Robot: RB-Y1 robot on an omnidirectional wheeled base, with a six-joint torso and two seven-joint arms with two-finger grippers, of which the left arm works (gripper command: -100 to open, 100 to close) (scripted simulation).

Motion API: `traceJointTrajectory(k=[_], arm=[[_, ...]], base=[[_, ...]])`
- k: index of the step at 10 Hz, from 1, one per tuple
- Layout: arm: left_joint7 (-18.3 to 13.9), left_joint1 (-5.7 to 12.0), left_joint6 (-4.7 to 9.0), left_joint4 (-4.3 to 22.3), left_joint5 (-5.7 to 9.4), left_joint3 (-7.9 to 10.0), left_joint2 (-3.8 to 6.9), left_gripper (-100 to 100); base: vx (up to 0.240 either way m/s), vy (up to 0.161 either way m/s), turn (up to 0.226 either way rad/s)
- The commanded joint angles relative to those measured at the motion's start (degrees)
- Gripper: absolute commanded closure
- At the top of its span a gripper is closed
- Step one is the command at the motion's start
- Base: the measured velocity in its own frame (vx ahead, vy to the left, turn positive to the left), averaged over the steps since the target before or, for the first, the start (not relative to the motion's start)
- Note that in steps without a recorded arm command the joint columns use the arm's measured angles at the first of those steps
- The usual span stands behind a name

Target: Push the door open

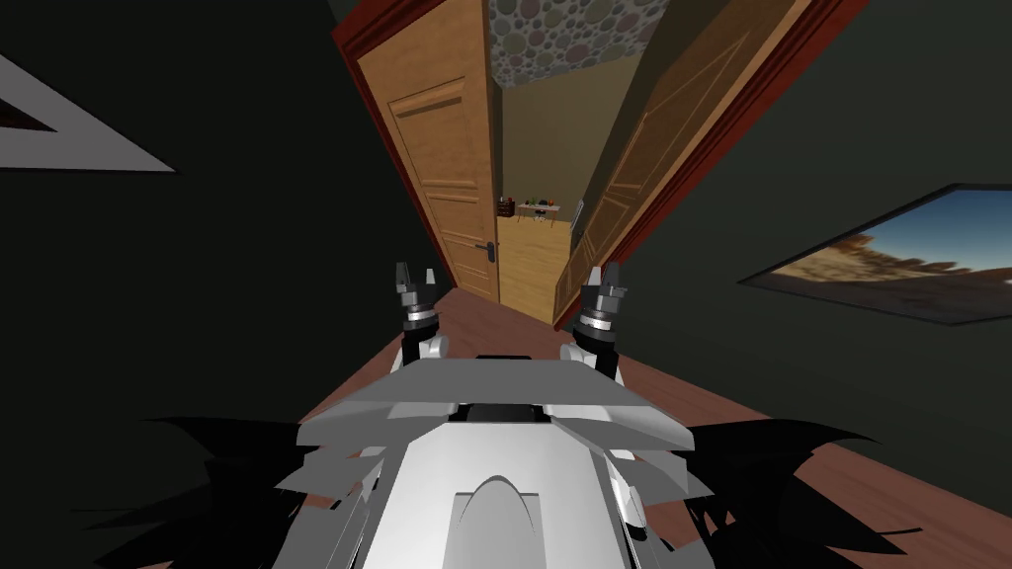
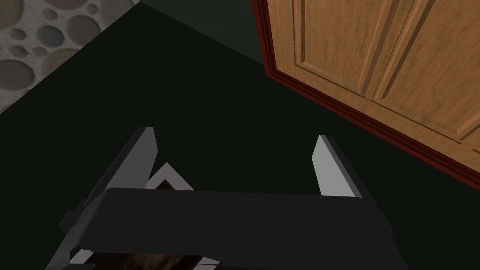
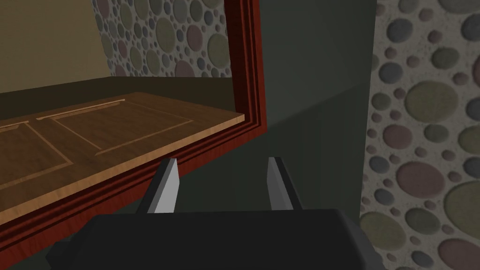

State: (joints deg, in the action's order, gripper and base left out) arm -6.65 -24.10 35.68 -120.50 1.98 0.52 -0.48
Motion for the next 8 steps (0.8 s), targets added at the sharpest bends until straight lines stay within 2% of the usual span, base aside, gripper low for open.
traceJointTrajectory(k=[1, 3, 4, 6, 7, 8], arm=[[0.3, 1.85, -0.43, 2.9, 0.01, 0.13, 0.46, -100], [0.6, 4.32, -0.81, 6.2, 0.05, 0.37, 1.06, -100], [0.6, 4.32, -0.81, 6.8, 0.05, 0.37, 1.06, -100], [1.0, 7.15, -1.23, 10.8, 0.1, 0.65, 1.65, -100], [1.0, 7.15, -1.23, 11.3, 0.1, 0.65, 1.65, -100], [1.2, 8.57, -1.45, 13.4, 0.13, 0.79, 1.94, -100]], base=[[0.07, 0.082, -0.082], [0.079, 0.081, -0.1], [0.053, 0.058, -0.032], [0.054, 0.063, -0.079], [0.046, 0.065, -0.05], [0.045, 0.056, -0.068]])
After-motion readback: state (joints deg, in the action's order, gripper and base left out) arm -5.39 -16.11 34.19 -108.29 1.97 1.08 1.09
